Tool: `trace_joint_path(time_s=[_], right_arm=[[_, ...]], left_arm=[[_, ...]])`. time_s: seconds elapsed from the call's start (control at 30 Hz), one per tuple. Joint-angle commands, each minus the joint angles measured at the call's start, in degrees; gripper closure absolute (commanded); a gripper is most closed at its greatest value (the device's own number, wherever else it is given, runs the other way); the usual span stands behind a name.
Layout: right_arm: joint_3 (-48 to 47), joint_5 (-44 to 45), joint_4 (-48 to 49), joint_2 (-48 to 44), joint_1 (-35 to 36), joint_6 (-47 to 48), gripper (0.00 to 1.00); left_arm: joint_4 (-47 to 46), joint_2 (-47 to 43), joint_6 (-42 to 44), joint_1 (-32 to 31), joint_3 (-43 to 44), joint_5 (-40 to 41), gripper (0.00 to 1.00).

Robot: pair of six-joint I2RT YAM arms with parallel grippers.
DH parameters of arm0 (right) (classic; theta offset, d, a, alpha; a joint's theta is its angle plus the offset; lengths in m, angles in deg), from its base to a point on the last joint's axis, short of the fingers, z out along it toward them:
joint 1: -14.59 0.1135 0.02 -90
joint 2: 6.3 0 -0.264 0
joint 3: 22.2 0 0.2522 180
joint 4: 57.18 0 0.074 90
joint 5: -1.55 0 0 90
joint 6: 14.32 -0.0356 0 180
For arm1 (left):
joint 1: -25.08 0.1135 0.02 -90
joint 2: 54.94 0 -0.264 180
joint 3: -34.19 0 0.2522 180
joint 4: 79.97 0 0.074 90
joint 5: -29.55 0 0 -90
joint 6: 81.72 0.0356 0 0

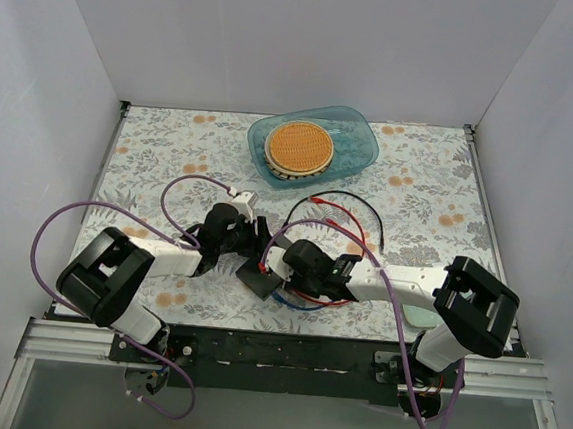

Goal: Insert the plug into the switch port

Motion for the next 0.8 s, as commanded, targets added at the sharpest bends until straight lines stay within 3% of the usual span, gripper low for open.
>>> trace_joint_path(time_s=[0.0,0.77], right_arm=[[-5.3,0.8,13.5,-0.8,0.2,-0.5,0.99],[-5.9,0.4,23.0,0.0,0.3,-6.6,0.99]], left_arm=[[-3.3,-0.6,-3.0,-1.6,-0.5,-10.2,0.5],[-0.3,0.5,-13.5,-2.2,-3.8,-10.5,0.6]])
